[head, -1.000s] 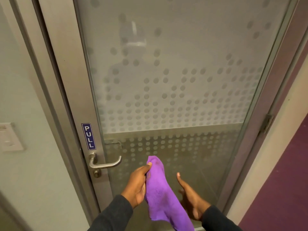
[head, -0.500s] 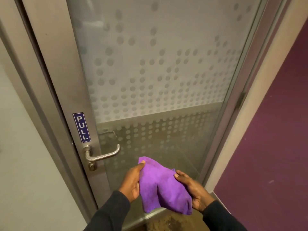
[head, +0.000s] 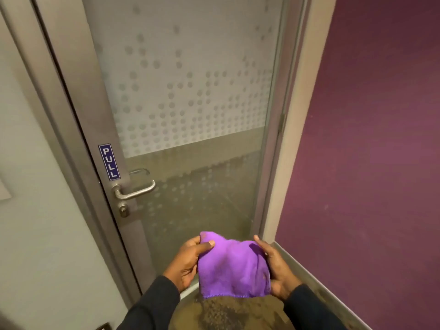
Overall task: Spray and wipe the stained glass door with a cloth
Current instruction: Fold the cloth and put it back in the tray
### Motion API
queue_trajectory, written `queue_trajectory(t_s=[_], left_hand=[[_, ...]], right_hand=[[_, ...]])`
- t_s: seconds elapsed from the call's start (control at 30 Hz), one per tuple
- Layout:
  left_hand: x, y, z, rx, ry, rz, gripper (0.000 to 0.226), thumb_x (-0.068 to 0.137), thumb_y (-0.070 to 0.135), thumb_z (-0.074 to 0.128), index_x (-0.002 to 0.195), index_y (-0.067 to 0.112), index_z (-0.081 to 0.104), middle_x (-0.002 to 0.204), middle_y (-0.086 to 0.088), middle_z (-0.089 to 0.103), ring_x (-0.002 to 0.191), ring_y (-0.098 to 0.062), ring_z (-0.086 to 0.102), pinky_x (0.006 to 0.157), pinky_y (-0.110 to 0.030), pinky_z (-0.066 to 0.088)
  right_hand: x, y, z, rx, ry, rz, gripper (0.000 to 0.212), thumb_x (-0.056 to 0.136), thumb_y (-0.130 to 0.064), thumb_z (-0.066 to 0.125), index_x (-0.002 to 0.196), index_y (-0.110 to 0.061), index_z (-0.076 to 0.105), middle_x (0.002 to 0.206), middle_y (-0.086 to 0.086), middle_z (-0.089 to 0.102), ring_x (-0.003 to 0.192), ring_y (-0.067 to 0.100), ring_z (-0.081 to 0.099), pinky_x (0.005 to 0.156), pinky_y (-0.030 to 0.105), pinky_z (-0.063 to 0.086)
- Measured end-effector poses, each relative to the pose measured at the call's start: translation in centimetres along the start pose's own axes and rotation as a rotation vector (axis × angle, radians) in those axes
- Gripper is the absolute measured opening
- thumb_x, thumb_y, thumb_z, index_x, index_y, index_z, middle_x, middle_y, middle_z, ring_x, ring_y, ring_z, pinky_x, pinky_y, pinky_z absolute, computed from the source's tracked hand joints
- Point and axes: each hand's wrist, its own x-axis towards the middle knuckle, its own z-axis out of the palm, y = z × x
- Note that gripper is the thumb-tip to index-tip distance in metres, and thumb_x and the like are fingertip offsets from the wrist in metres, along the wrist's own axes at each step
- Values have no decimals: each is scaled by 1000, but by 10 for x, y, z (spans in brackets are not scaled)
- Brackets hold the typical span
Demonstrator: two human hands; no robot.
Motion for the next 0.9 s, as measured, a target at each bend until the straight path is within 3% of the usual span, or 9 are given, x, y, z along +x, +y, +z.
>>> queue_trajectory(t_s=[0.07,0.17,0.27,0.37,0.47,0.53,0.67,0.77,0.9], left_hand=[[-24,-15,4,-2,23,-10,28,94,-10,54,121,-16,60,97,-24,71,81,-28,68,73,-34,60],[-57,-27,4,-33,30,-37,24,93,-10,56,115,-11,64,92,-21,74,77,-26,71,66,-31,60],[-79,-36,-2,24,56,-36,26,93,-3,61,118,-8,64,93,-16,76,80,-24,70,68,-32,58],[-101,-49,-6,156,118,-79,42,93,1,65,131,-9,54,96,-15,72,79,-24,64,66,-33,51],[-123,-56,-16,256,87,-62,71,91,0,69,152,17,37,116,-18,66,85,-23,66,63,-31,52],[-140,-59,-26,354,-13,-27,72,89,-3,70,147,28,42,112,-15,68,81,-15,69,60,-22,54],[-175,-67,-51,570,-179,42,47,86,-13,66,119,21,65,133,-13,66,100,-14,64,90,-24,55],[-202,-75,-67,699,-208,91,52,88,-15,60,129,16,64,137,-9,63,113,-18,61,108,-37,50],[-240,-92,-78,781,-272,89,61,90,-17,54,144,11,55,141,-3,61,124,-18,59,114,-38,45]], right_hand=[[-26,15,-12,-160,221,-48,66,78,-20,82,135,3,59,127,28,67,118,41,64,106,53,49],[-60,37,-19,-247,384,-178,61,84,-14,72,141,-8,53,123,22,71,116,39,67,101,52,53],[-92,56,-11,-205,438,-386,71,88,-9,71,150,-26,42,129,10,68,107,26,73,79,40,62],[-124,81,0,-352,521,-465,86,94,-1,65,158,-40,23,136,3,61,105,18,74,80,33,62],[-154,105,11,-535,565,-515,89,95,-1,66,155,-51,24,142,3,56,116,20,67,94,40,58],[-174,122,22,-637,596,-521,80,96,-2,65,149,-53,34,131,-10,65,104,9,70,80,31,60],[-204,168,42,-819,679,-528,67,96,6,58,145,-39,48,133,-16,61,102,-1,67,81,16,55],[-224,207,52,-928,763,-516,61,92,8,54,142,-27,55,131,-4,64,106,14,67,82,25,59],[-262,258,57,-984,901,-457,48,89,0,53,125,-30,62,114,-5,70,103,20,68,83,38,61]])
